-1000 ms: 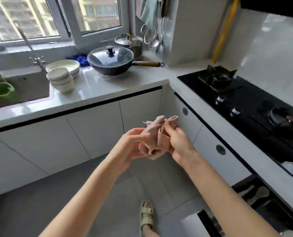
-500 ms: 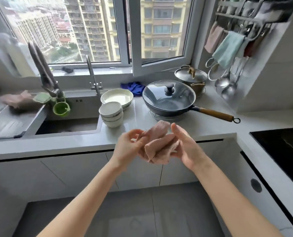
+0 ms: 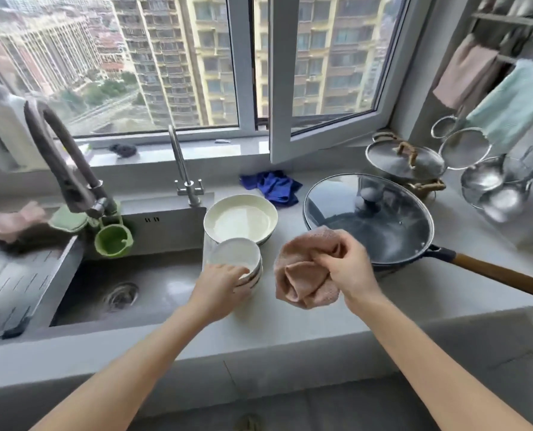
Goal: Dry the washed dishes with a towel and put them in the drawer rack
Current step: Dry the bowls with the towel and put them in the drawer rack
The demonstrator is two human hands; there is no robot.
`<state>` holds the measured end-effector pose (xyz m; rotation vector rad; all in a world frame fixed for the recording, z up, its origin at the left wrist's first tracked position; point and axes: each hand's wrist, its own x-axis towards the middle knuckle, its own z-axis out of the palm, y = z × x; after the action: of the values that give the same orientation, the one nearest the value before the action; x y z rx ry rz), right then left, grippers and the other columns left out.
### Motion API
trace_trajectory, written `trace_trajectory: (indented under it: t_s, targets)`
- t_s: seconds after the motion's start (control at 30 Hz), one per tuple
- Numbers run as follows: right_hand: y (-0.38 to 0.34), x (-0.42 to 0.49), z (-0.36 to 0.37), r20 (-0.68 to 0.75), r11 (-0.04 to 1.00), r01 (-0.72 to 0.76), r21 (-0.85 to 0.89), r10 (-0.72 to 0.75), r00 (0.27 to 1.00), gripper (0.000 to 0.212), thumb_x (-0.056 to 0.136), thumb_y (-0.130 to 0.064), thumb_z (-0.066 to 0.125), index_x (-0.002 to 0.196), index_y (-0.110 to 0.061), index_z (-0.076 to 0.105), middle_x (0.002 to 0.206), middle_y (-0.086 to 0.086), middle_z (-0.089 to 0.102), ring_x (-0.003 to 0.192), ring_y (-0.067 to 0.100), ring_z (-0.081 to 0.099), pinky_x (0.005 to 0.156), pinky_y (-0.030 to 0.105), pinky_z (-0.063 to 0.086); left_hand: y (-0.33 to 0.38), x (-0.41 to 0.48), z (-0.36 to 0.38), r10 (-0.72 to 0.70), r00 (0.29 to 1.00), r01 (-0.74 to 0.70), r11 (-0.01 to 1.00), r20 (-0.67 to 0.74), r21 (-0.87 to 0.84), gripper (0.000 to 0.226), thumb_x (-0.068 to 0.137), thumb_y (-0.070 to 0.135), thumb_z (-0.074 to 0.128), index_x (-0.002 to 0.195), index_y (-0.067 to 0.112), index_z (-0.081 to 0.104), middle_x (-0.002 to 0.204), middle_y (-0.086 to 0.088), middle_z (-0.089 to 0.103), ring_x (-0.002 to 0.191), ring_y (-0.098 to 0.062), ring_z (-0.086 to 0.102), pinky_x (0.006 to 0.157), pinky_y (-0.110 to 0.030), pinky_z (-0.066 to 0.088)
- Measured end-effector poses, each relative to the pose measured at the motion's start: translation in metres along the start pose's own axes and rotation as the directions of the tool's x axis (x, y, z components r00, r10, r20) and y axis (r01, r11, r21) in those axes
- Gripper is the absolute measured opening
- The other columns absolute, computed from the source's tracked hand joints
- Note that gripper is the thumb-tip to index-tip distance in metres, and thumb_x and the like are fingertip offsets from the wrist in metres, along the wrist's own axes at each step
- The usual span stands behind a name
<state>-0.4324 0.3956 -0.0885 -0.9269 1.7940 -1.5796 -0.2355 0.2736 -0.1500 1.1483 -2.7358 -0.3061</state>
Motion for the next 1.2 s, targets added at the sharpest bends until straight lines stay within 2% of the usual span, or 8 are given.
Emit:
trace_trajectory:
  t_s: [0.1, 0.37, 0.53, 0.7, 0.8, 0.93, 1.07, 1.2]
  targets:
    - [-0.004, 0.028, 0.018, -0.021, 0.998, 0.023, -0.060, -0.024, 0.999, 0.015, 0.078, 0.005, 0.068, 0.089, -0.003, 0.062, 0.083, 0.010, 0.065, 0.078, 0.013, 0.057, 0.075, 0.028, 0.047, -0.034, 0.017, 0.017, 0.138, 0.988, -0.147, 0.979, 0.067, 0.144, 0.017, 0.061, 0.035, 0.070, 0.076, 0.027, 0.069, 0.056, 0.014, 0.064, 0.049, -0.014, 0.061, 0.048, -0.016, 0.024]
    - [0.001, 0.051, 0.036, -0.047, 0.999, -0.007, -0.035, 0.005, 0.999, 0.020, 0.080, 0.004, 0.068, 0.085, -0.016, 0.064, 0.080, -0.003, 0.066, 0.082, 0.012, 0.059, 0.081, 0.031, 0.048, -0.071, 0.031, 0.037, 0.296, 0.953, -0.281, 0.944, 0.063, -0.173, 0.011, 0.075, 0.010, 0.065, 0.068, 0.018, 0.061, 0.054, 0.008, 0.059, 0.048, -0.018, 0.052, 0.052, -0.014, 0.032]
    - [0.002, 0.062, 0.035, -0.033, 1.000, -0.016, -0.007, 0.015, 0.999, 0.021, 0.081, 0.004, 0.067, 0.084, -0.016, 0.064, 0.080, -0.001, 0.066, 0.082, 0.013, 0.060, 0.081, 0.032, 0.048, -0.063, 0.034, 0.019, 0.122, 0.990, -0.093, 0.939, 0.070, -0.332, 0.019, 0.089, 0.011, 0.049, 0.078, 0.013, 0.064, 0.060, 0.014, 0.055, 0.060, -0.011, 0.047, 0.054, -0.015, 0.033]
    - [0.002, 0.076, 0.035, -0.004, 0.999, -0.033, 0.019, 0.033, 0.999, 0.017, 0.081, 0.005, 0.066, 0.087, -0.010, 0.063, 0.086, 0.007, 0.066, 0.084, 0.015, 0.060, 0.081, 0.032, 0.048, -0.059, 0.052, -0.015, -0.007, 0.976, 0.155, 0.721, 0.217, -0.676, 0.020, 0.091, 0.019, 0.056, 0.073, 0.011, 0.056, 0.065, 0.010, 0.044, 0.065, -0.006, 0.039, 0.062, -0.024, 0.032]
    - [0.000, 0.084, 0.040, 0.018, 0.999, -0.034, 0.029, 0.033, 0.999, 0.017, 0.080, 0.006, 0.066, 0.086, -0.010, 0.064, 0.085, 0.004, 0.066, 0.084, 0.015, 0.060, 0.080, 0.030, 0.048, -0.059, 0.056, -0.028, 0.002, 0.969, 0.188, 0.648, 0.249, -0.738, 0.035, 0.087, 0.026, 0.058, 0.088, -0.009, 0.059, 0.076, -0.006, 0.053, 0.075, -0.012, 0.047, 0.069, -0.027, 0.037]
    - [-0.006, 0.094, 0.049, 0.023, 0.998, -0.045, 0.052, 0.044, 0.999, 0.019, 0.080, 0.005, 0.067, 0.085, -0.013, 0.064, 0.085, 0.005, 0.066, 0.083, 0.015, 0.061, 0.079, 0.029, 0.049, -0.071, 0.054, -0.046, -0.056, 0.974, 0.214, 0.562, 0.221, -0.799, 0.053, 0.079, 0.039, 0.060, 0.092, -0.012, 0.059, 0.080, -0.020, 0.058, 0.079, -0.017, 0.051, 0.072, -0.035, 0.039]
    - [-0.015, 0.104, 0.067, 0.041, 0.997, -0.058, 0.053, 0.055, 0.998, 0.018, 0.081, 0.004, 0.066, 0.090, -0.012, 0.064, 0.090, 0.006, 0.067, 0.087, 0.015, 0.062, 0.081, 0.029, 0.051, -0.091, 0.051, -0.058, -0.172, 0.962, 0.270, 0.453, 0.214, -0.850, 0.014, 0.090, 0.010, 0.061, 0.099, 0.003, 0.070, 0.089, -0.007, 0.073, 0.081, -0.011, 0.065, 0.074, -0.025, 0.049]
    - [-0.024, 0.115, 0.100, 0.050, 0.999, -0.026, 0.046, 0.023, 0.998, 0.024, 0.081, 0.005, 0.066, 0.090, -0.017, 0.064, 0.092, 0.002, 0.067, 0.088, 0.012, 0.061, 0.082, 0.026, 0.049, -0.126, 0.049, -0.072, -0.236, 0.945, 0.290, 0.299, 0.224, -0.909, 0.015, 0.090, 0.006, 0.058, 0.099, 0.003, 0.069, 0.092, -0.011, 0.074, 0.083, -0.018, 0.066, 0.077, -0.027, 0.049]
